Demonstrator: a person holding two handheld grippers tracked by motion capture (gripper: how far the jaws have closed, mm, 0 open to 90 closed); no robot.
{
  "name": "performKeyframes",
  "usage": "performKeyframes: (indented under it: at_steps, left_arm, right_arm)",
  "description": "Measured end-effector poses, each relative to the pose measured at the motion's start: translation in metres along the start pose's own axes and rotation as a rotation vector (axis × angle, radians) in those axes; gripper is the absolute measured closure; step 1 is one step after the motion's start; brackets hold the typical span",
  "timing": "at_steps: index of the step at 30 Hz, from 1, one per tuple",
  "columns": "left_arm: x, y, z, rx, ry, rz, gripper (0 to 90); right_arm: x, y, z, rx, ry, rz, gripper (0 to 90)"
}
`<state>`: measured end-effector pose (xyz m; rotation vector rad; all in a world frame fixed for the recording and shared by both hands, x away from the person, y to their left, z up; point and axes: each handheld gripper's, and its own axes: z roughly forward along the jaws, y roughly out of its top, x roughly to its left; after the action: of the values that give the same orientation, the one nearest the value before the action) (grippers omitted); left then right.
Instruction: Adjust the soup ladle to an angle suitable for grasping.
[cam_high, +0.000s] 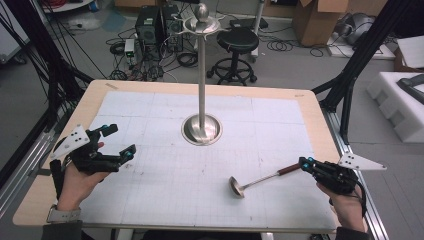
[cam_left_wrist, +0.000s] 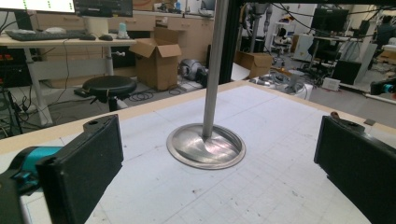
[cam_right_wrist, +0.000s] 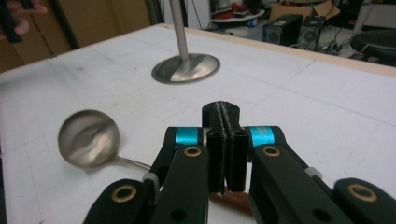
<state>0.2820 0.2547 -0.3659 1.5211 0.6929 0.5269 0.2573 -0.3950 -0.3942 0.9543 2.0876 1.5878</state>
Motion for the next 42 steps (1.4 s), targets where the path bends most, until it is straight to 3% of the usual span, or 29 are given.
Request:
performKeyframes:
  at_steps: [5,9,16,19,24,42]
  left_arm:
    - [0.000,0.000,0.001,0.002,-0.002,0.005,1.8]
    - [0.001,-0.001,0.001,0.002,-0.001,0.002,1.7]
    - [0.001,-0.002,0.003,0.017,-0.003,0.003,1.7]
    - [0.001,-0.002,0.003,0.022,-0.002,0.002,1.7]
    - [0.001,-0.003,0.003,0.031,-0.002,0.003,1.7]
    - [0.000,-0.004,0.001,0.043,0.000,0.004,1.8]
  right_arm:
    - [-0.001,-0.007,0.002,0.013,0.003,-0.007,89.1]
    - [-0.006,-0.017,0.006,0.040,0.002,0.039,89.2]
    - [-0.007,-0.027,0.019,0.167,-0.018,0.043,89.2]
    - [-0.007,-0.031,0.022,0.187,-0.016,0.059,89.3]
    - [-0.015,-0.043,0.028,0.217,-0.054,0.083,89.6]
    - [-0.017,-0.044,0.042,0.322,-0.082,0.090,89.9]
